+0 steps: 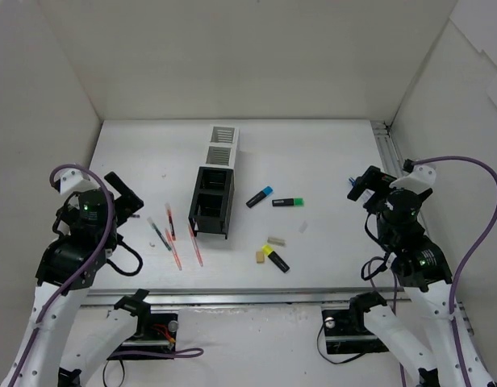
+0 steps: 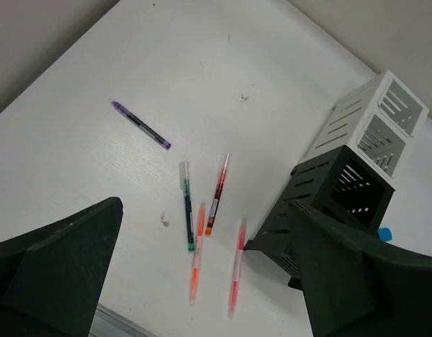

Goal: Sort the stationery into containers
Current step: Pick up the pen cap from the center of the board.

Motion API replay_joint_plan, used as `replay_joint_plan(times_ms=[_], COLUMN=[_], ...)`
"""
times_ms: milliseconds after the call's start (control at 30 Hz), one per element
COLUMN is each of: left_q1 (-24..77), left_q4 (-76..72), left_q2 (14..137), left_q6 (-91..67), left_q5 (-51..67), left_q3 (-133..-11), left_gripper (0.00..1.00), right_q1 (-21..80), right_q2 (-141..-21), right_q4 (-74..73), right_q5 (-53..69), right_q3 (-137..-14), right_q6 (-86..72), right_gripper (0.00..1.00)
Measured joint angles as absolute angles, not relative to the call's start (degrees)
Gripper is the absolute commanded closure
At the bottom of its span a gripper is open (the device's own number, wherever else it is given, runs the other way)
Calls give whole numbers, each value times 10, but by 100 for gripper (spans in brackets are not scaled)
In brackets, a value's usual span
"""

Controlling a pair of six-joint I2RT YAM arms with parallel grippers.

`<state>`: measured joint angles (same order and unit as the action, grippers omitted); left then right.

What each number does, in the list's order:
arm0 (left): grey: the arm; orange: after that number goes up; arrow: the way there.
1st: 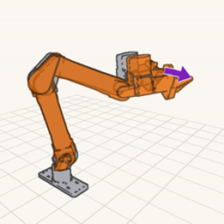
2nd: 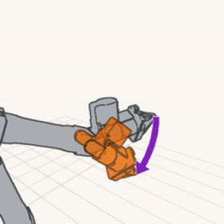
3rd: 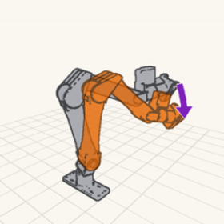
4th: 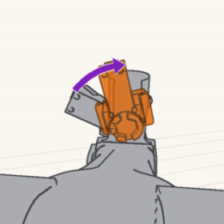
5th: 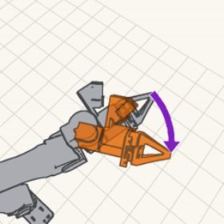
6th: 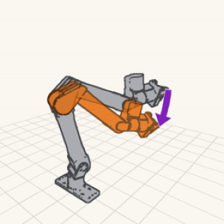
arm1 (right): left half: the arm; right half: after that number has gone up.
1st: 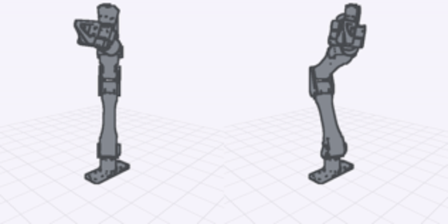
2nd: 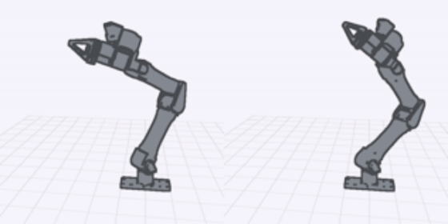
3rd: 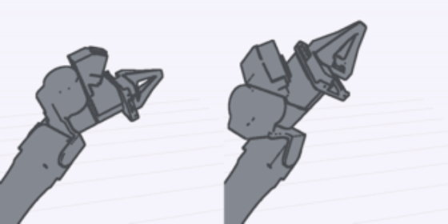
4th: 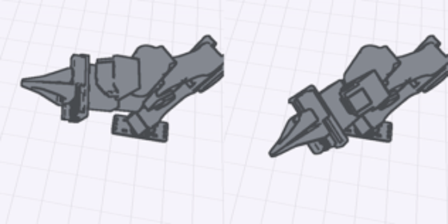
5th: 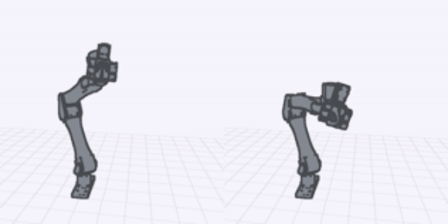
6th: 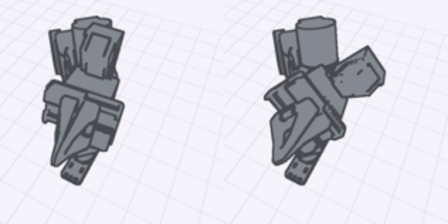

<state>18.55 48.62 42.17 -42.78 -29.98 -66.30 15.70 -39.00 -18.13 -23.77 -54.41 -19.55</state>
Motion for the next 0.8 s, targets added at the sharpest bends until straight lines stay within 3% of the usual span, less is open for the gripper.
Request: replay_joint_plan(times_ms=[400, 800], left_q1=[90, 3], left_q4=[456, 425], left_q2=[466, 536], left_q6=[-427, -427], left_q5=[-232, -172], left_q3=[-604, -560], left_gripper=[1, 0], right_q1=[157, 202], right_q2=[-418, -594], right_q4=[-173, -213], right_q5=[-152, -80], right_q3=[-519, -461], right_q6=[-213, -274], right_gripper=[2, 2])
